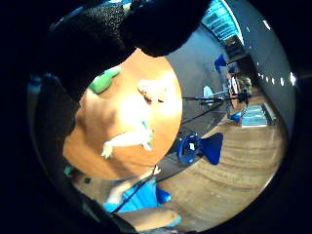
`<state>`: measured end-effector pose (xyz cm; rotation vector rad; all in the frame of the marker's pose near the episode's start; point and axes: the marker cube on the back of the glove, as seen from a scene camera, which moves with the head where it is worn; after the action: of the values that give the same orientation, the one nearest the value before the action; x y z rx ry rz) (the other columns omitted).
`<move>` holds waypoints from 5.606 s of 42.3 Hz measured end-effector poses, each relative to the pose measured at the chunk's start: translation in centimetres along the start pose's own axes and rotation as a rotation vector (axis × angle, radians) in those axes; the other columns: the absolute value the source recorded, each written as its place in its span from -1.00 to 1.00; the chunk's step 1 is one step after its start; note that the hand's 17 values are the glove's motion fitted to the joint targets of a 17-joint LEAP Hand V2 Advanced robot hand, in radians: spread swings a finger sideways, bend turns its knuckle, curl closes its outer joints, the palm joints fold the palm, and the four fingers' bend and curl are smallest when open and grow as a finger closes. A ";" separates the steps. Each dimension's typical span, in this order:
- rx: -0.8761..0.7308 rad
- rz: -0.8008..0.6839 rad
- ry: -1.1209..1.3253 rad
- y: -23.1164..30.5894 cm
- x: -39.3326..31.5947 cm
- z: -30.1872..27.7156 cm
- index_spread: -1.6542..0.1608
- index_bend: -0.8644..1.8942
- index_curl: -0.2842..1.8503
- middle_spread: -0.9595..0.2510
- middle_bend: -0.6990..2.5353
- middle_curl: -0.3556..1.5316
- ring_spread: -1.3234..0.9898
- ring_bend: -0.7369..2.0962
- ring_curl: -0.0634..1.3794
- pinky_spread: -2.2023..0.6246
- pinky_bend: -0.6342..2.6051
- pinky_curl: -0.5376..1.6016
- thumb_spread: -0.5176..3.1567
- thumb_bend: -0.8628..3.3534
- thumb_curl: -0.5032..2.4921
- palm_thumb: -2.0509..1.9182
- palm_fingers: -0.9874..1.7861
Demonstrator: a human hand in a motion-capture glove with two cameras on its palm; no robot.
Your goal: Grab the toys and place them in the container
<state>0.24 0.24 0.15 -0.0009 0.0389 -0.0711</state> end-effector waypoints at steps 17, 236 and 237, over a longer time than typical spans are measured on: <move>-0.009 -0.036 -0.059 -0.2 0.7 0.3 0.52 -0.27 -0.63 0.64 -0.44 -0.46 0.17 -0.34 -0.83 0.61 -0.01 -0.22 -0.13 -0.60 -0.61 0.02 -0.31; -0.346 -0.130 0.215 14.0 16.7 25.8 0.52 -0.30 -0.58 0.70 -0.49 -0.27 0.21 -0.12 -0.53 0.59 0.31 -0.16 -0.16 -0.61 -0.48 0.02 -0.43; -0.350 -0.137 0.213 14.1 16.7 26.2 0.52 -0.30 -0.58 0.70 -0.49 -0.28 0.21 -0.12 -0.53 0.59 0.31 -0.17 -0.16 -0.61 -0.48 0.02 -0.43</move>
<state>18.92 13.11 25.64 -0.3466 0.2635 -0.2006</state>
